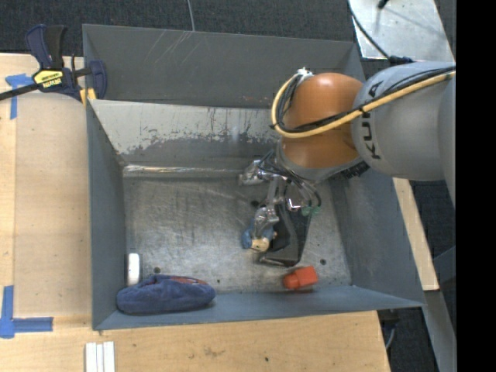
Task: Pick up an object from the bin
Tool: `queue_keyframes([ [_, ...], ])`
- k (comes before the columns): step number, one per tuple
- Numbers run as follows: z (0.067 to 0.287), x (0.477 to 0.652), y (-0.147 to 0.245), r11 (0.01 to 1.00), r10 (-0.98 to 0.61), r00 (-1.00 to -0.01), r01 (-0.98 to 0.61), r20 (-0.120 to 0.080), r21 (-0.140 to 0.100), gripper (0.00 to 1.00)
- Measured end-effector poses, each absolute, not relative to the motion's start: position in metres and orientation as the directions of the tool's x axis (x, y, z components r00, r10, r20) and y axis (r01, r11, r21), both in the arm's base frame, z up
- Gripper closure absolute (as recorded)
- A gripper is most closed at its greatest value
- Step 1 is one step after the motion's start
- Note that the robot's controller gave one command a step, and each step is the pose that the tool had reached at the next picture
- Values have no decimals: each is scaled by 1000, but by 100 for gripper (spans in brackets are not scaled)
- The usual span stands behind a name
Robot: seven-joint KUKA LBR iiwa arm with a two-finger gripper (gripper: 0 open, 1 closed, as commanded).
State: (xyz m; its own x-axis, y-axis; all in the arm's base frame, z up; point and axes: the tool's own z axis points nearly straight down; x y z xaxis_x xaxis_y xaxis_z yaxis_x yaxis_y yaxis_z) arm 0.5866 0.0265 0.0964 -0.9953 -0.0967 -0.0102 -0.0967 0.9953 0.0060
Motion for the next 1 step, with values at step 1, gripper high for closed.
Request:
queue_keyframes([
  [1, 82, 581, -24, 1000, 8, -1000, 7, -11, 18, 0],
])
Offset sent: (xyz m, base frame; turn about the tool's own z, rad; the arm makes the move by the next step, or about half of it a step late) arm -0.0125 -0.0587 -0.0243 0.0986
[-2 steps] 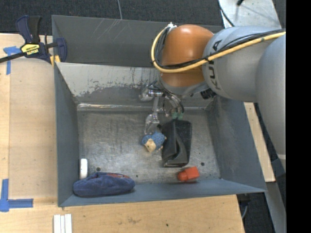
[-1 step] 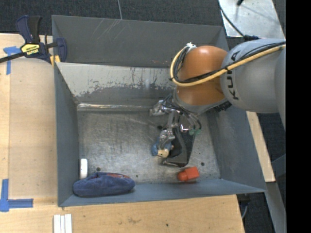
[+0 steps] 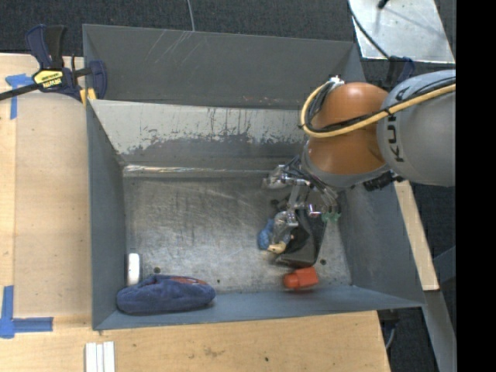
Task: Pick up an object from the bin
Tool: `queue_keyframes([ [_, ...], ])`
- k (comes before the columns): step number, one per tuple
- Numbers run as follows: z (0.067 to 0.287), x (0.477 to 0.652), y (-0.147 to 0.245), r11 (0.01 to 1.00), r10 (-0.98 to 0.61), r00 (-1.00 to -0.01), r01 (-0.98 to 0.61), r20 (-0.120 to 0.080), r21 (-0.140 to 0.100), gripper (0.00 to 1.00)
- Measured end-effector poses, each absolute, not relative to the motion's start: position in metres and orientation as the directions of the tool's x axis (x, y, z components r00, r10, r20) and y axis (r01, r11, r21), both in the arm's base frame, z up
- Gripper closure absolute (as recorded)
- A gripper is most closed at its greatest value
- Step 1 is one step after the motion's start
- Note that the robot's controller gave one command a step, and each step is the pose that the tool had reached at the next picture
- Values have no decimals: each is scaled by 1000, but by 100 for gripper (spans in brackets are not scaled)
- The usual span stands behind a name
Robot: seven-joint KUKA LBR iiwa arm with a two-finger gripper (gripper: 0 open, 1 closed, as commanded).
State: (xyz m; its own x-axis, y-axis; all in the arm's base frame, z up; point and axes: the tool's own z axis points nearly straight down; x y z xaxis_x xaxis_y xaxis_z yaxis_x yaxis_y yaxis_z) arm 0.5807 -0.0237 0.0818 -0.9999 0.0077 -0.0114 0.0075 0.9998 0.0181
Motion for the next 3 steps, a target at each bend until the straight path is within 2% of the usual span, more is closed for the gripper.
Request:
queue_keyframes([
  [1, 98, 496, -73, 987, -158, -986, -158, -47, -6, 0],
  [2, 96, 492, -73, 987, -159, -987, -159, -26, -3, 100],
  [3, 225, 511, -81, 906, -423, -906, -423, -9, -6, 100],
])
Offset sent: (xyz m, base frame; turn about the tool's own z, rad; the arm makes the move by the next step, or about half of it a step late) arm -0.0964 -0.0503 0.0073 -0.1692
